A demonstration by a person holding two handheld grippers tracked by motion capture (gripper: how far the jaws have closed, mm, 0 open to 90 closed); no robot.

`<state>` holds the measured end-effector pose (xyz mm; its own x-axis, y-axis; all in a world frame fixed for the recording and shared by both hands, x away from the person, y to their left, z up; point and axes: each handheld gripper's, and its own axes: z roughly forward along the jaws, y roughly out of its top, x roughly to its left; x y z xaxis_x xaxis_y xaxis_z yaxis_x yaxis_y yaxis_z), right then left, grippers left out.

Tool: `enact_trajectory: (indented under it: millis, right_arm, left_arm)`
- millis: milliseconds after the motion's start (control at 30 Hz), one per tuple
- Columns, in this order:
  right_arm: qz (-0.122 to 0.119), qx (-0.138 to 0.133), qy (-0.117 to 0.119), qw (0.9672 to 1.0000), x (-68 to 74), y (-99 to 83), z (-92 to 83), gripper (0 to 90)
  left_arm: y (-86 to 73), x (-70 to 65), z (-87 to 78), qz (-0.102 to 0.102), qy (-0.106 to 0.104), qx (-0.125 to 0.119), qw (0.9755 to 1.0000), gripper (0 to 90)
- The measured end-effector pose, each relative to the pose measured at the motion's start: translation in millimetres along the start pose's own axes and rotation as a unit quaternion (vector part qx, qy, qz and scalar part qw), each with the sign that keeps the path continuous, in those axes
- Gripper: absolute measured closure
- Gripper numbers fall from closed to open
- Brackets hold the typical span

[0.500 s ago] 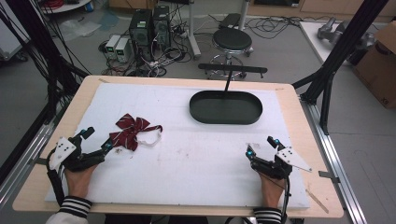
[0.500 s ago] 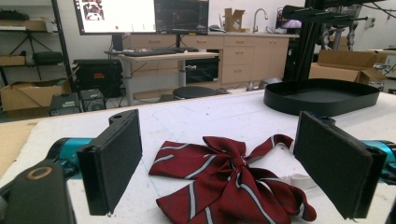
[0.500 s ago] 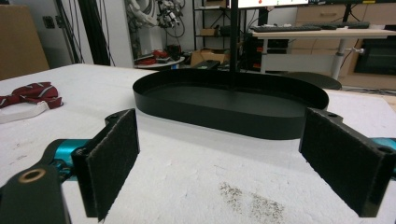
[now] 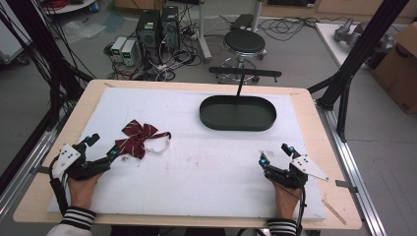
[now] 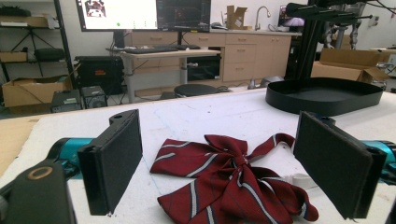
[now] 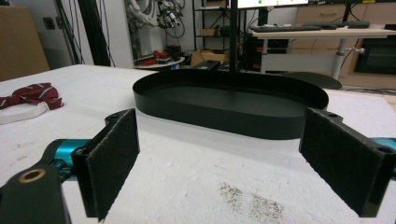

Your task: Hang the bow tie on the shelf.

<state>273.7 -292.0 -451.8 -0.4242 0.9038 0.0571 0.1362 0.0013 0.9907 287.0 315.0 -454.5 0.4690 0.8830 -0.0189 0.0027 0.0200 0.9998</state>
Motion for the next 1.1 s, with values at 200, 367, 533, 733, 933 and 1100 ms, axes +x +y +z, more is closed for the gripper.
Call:
enact_trajectory:
  millis: [200, 367, 533, 733, 933, 1100]
  right_arm:
    - [0.004, 0.0, 0.001, 1.0, -0.1, 0.0, -0.2, 11.3]
    - [0.002, 0.0, 0.001, 1.0, 0.0, 0.1, -0.1, 11.3]
    - [0.002, 0.0, 0.001, 1.0, -0.1, 0.0, -0.1, 11.3]
    - [0.004, 0.0, 0.002, 1.0, -0.3, 0.0, -0.2, 11.3]
    - [0.001, -0.003, 0.001, 1.0, -1.0, 0.0, 0.0, 11.3]
    - [0.001, -0.003, 0.0, 1.0, -1.0, -0.1, -0.2, 11.3]
  left_arm:
    - [0.4, -0.2, 1.0, -0.001, 0.001, 0.004, 1.0, 15.6]
    - [1.8, -0.1, 1.9, -0.002, 0.013, 0.017, 0.9998, 15.3]
    - [8.7, 1.5, 2.3, -0.008, 0.009, 0.031, 0.9994, 15.0]
    - [32.1, 0.1, 7.2, -0.006, -0.008, 0.052, 0.9986, 15.4]
    - [51.7, -7.4, 17.4, -0.023, -0.012, 0.07, 0.9972, 16.1]
    - [64.9, -15.8, 33.4, -0.006, -0.034, 0.102, 0.9942, 16.1]
